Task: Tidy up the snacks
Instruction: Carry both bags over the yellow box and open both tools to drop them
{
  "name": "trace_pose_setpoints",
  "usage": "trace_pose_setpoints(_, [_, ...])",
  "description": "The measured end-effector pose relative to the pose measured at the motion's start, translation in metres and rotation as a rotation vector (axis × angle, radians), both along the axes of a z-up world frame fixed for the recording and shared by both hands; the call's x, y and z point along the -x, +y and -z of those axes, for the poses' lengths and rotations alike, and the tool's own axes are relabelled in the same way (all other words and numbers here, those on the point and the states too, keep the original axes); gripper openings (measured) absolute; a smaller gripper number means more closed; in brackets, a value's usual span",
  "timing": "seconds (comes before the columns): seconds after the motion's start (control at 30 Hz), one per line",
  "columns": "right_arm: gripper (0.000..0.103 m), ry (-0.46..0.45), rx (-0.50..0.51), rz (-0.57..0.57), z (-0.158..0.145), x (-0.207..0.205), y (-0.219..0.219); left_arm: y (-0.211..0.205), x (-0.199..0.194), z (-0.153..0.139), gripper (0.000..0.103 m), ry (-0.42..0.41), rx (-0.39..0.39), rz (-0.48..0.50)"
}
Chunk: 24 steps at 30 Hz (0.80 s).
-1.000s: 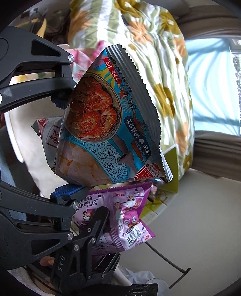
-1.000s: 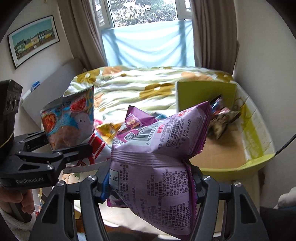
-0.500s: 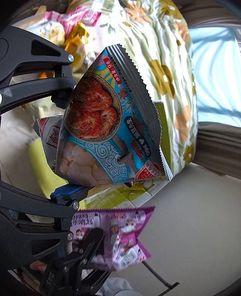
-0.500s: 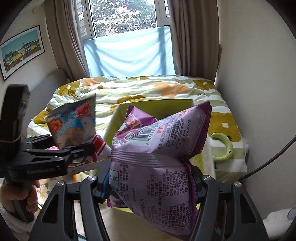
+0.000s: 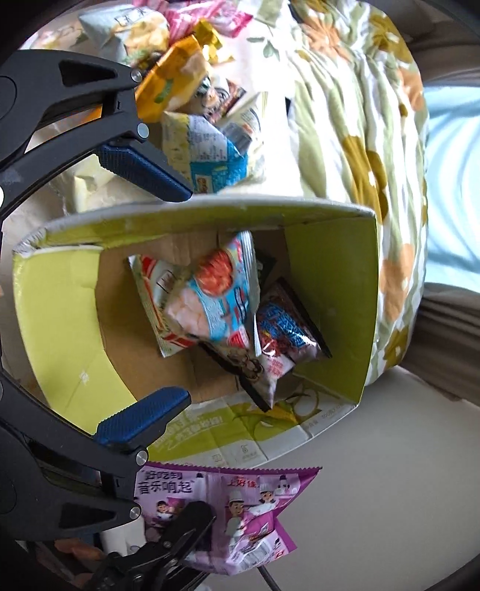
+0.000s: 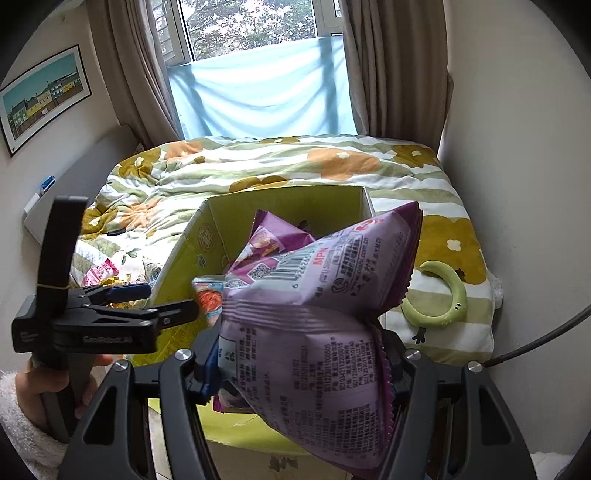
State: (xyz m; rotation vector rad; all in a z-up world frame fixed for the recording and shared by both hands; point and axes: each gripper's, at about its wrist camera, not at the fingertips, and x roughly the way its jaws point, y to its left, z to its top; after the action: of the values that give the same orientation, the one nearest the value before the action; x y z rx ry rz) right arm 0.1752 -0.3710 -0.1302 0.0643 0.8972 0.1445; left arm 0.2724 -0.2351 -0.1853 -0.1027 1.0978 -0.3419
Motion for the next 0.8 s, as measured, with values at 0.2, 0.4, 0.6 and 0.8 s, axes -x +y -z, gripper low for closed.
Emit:
trace_pose_setpoints(0.2, [0.060, 0.027, -0.003, -0.033, 0.008, -0.008, 0.003, 0.015, 0.019, -0.005, 0.100, -0.026, -0.016, -0.030])
trace_pose_setpoints(0.4, [0.061, 0.060, -0.045, -0.060, 0.020, -0.030, 0.010, 0.024, 0.030, -0.015, 0.100, -0.054, -0.039, -0.045])
trace_pose_setpoints(0.6, [0.073, 0.085, 0.002, -0.039, 0.032, -0.049, 0.019, 0.032, 0.034, -0.021, 0.100, -0.053, -0.060, -0.066])
trace_pose_setpoints(0.8, [0.103, 0.045, 0.021, 0.000, 0.034, -0.040, 0.008, 0.036, 0.042, -0.017, 0.100, -0.045, -0.061, -0.074])
